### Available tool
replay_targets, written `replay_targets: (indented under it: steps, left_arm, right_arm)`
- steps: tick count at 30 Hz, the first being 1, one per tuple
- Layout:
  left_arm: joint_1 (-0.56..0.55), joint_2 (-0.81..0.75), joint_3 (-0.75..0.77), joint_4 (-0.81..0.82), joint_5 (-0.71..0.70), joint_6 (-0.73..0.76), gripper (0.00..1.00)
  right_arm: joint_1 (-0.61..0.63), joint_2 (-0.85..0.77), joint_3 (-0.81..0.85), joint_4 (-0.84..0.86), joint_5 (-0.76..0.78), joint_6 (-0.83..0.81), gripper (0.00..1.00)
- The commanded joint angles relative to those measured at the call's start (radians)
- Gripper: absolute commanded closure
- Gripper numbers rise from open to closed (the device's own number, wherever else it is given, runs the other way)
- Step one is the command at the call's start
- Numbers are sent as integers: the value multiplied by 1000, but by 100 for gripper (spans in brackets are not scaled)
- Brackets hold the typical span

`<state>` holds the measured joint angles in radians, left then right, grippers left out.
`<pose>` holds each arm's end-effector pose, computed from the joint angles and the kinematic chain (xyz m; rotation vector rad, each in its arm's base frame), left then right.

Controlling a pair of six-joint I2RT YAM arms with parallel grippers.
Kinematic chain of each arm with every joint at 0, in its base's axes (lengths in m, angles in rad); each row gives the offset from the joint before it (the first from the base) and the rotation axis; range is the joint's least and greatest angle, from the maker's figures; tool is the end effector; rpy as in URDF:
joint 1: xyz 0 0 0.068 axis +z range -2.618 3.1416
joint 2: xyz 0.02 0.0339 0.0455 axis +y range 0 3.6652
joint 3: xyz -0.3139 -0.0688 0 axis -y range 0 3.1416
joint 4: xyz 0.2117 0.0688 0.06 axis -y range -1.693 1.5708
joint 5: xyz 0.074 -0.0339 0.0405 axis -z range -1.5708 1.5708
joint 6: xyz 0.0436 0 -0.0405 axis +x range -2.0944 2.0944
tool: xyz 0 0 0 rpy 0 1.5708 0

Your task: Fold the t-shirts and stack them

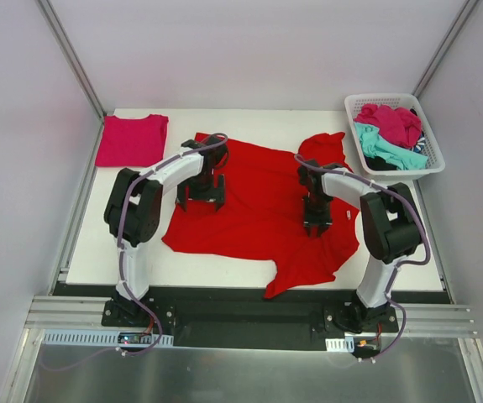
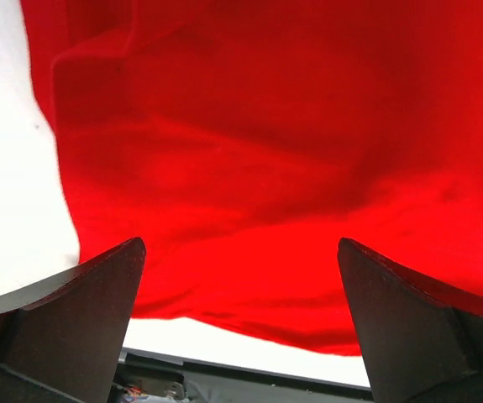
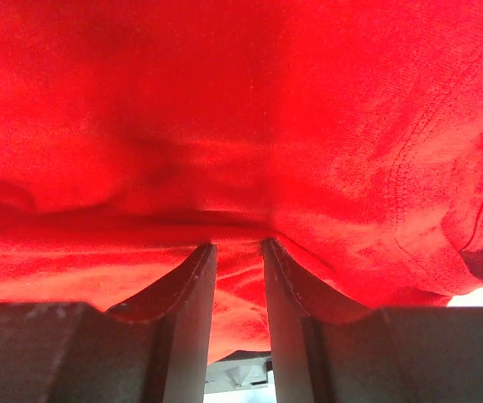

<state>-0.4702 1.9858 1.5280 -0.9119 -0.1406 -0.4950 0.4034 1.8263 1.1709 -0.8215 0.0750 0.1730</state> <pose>0.3472 -0.1696 0.2462 -0.0565 2.8978 0.0451 0.2908 0.1206 0.2188 -0.3429 3.0101 -0.0685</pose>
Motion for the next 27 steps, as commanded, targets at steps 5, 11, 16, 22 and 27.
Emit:
replay_targets:
  steps: [5, 11, 16, 22, 27]
  left_arm:
    - [33, 110, 93, 24, -5, -40, 1]
    - [57, 163, 167, 31, 4, -37, 1]
    - [100, 208, 248, 36, 27, -28, 1]
    - [156, 246, 342, 28, 45, -7, 1]
    - [176, 297, 438, -7, 50, 6, 1]
  right_arm:
    - [-38, 36, 48, 18, 9, -1, 68]
    - [-97, 65, 137, -16, 12, -35, 68]
    - [-123, 96, 217, -53, 17, -59, 68]
    - [-140, 160, 314, -84, 16, -72, 68]
    - [-150, 220, 400, -113, 9, -79, 68]
